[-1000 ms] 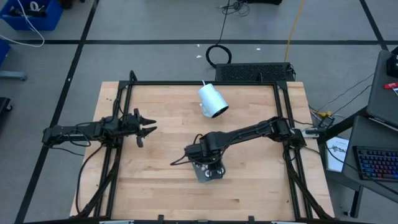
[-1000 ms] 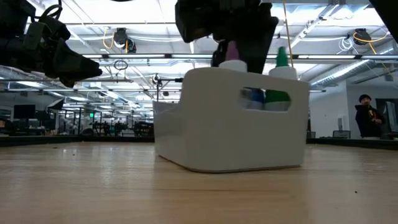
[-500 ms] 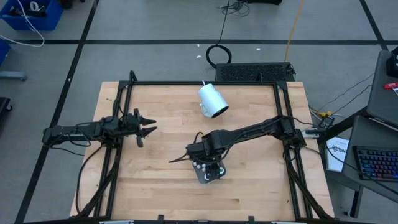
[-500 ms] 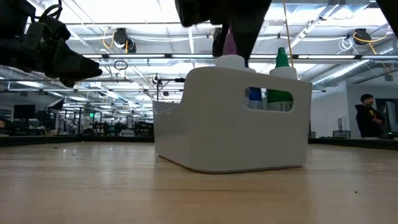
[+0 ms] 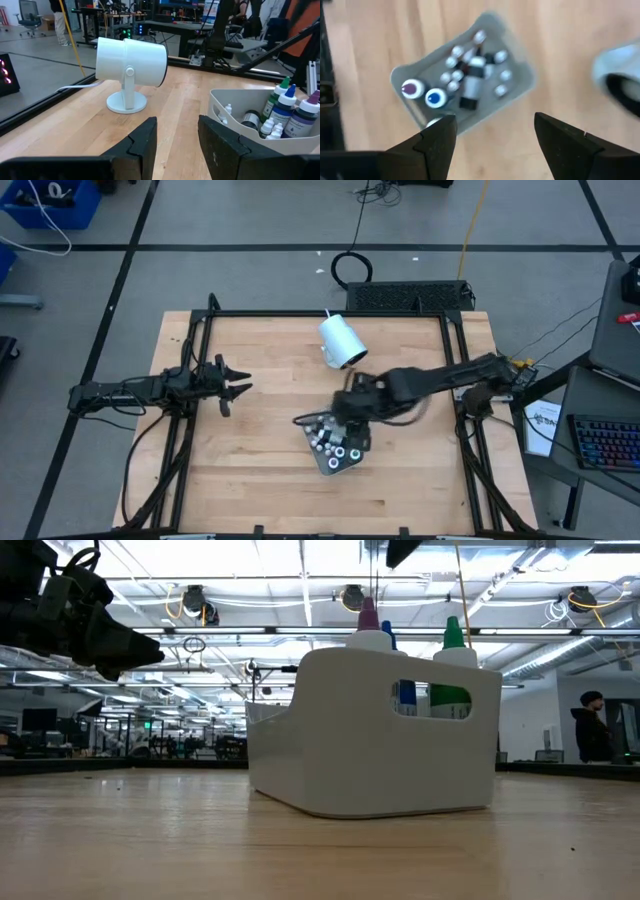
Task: Pick & Place food coloring
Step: Return to Home Position
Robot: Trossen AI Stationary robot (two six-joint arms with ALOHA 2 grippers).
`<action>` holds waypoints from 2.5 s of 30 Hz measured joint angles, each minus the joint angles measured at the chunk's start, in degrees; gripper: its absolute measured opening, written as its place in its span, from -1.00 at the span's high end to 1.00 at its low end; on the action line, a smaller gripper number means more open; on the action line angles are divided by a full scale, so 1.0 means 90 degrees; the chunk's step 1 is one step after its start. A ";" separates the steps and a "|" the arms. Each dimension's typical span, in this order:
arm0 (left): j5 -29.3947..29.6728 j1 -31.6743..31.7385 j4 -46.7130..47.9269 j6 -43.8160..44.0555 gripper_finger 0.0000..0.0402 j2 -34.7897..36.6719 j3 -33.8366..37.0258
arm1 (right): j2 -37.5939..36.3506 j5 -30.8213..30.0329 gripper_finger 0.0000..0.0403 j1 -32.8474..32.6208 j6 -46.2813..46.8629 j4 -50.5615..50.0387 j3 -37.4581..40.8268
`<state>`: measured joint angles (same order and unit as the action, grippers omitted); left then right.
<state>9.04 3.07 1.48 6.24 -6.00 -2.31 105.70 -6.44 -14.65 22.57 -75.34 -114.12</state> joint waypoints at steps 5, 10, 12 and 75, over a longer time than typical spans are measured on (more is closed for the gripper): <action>0.0000 0.0002 0.0000 0.0000 0.27 0.0001 -0.0002 | -0.1166 -0.1574 -0.26 -0.0515 0.0276 0.0623 0.1020; 0.0000 0.0000 0.0000 0.0000 0.27 0.0000 -0.0002 | -0.2691 -0.2619 -0.26 -0.0925 0.0597 0.2229 0.3491; 0.0000 0.0002 0.0000 0.0000 0.27 0.0000 0.0000 | -0.3299 -0.2793 -0.26 -0.0972 0.0631 0.3182 0.4703; 0.0000 0.0000 0.0002 0.0000 0.27 0.0001 -0.0002 | -1.1046 -0.1275 -0.26 0.0504 -0.2094 0.9103 1.2460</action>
<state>9.04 3.07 1.49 6.24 -5.99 -2.33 6.28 -17.91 -10.11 3.73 6.59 -1.98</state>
